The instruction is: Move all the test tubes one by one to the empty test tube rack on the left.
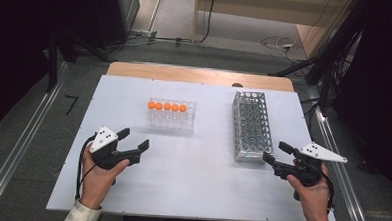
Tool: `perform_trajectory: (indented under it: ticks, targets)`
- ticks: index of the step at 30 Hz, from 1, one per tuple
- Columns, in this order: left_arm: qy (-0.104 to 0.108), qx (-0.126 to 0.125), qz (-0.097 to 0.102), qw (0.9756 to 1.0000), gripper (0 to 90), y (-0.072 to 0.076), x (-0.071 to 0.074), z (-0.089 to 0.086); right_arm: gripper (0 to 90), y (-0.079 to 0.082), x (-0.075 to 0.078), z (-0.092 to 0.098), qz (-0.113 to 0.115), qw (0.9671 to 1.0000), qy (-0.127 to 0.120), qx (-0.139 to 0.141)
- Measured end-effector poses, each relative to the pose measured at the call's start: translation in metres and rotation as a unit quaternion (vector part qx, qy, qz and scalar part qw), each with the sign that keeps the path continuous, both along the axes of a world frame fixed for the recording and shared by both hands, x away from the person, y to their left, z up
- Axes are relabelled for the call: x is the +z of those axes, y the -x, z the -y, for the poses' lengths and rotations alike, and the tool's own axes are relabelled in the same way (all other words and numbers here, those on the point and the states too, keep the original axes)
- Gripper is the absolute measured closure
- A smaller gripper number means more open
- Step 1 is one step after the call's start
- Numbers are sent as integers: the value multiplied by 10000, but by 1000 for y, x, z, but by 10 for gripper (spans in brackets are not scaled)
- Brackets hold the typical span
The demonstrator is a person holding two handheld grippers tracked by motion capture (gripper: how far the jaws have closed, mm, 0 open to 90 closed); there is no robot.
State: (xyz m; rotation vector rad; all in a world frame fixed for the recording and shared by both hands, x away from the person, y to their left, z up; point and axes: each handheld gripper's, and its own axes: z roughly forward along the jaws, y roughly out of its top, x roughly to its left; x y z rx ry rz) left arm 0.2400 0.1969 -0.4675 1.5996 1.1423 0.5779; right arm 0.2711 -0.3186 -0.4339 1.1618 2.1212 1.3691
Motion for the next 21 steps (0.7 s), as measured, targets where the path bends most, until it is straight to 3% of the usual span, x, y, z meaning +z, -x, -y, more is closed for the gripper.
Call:
perform_trajectory:
  ticks: [21]
  targets:
    - [-63,208,-158,9996,173,5,-11,-18,198,4,-15,25,-157,9988,156,-425]
